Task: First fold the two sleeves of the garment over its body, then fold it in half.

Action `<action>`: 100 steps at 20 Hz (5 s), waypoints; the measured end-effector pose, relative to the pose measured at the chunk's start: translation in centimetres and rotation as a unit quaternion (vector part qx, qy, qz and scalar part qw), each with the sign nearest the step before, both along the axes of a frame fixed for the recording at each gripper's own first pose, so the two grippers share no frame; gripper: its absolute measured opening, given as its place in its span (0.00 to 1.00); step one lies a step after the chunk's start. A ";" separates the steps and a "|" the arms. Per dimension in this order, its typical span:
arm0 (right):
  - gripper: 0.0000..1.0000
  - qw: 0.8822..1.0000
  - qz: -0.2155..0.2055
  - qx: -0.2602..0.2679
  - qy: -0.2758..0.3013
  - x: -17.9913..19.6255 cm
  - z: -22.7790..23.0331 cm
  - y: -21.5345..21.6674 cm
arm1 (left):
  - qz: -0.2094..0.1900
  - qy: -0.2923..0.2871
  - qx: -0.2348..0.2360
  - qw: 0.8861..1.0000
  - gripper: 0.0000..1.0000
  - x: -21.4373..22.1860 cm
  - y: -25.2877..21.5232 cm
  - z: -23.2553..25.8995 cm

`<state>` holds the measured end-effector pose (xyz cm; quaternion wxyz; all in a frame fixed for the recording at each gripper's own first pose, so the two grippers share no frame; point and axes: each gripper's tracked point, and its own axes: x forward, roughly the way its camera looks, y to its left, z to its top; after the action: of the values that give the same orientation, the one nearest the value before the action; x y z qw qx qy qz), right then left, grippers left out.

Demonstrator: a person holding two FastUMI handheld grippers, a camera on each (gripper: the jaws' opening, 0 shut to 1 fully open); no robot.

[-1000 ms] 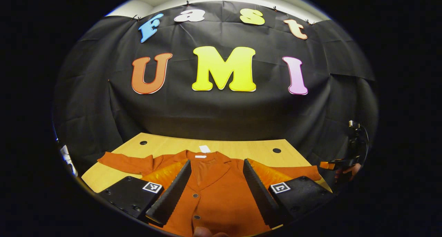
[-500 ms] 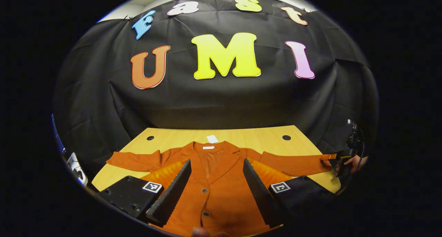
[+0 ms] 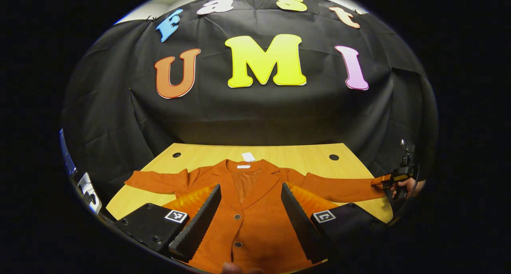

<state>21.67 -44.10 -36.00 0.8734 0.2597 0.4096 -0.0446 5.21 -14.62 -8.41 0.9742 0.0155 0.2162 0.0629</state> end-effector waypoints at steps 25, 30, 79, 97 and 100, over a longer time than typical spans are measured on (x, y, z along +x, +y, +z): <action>0.02 0.990 0.023 -0.014 -0.141 2.9 29.6 24.6 | -0.016 -0.105 -0.044 0.993 1.00 -1.3 12.9 3.2; 0.02 0.984 0.072 0.003 -0.162 4.7 32.1 39.7 | 0.031 -0.119 -0.040 0.992 1.00 -4.3 22.9 3.5; 0.96 0.930 0.294 -0.088 -0.202 -17.8 27.3 56.2 | 0.091 0.010 -0.121 0.988 1.00 -0.5 50.7 -13.2; 0.96 0.964 0.213 -0.084 -0.132 -18.6 25.7 50.9 | 0.112 0.146 -0.292 0.938 0.98 7.8 62.9 -26.6; 0.96 0.967 0.206 -0.081 -0.126 -18.6 25.4 50.8 | 0.110 0.150 -0.309 0.933 0.98 8.6 62.6 -27.0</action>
<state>3.06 6.69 -10.61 0.9264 0.1015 0.3360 0.1367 13.77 47.95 -35.37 0.8741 -0.3006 0.3691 0.0968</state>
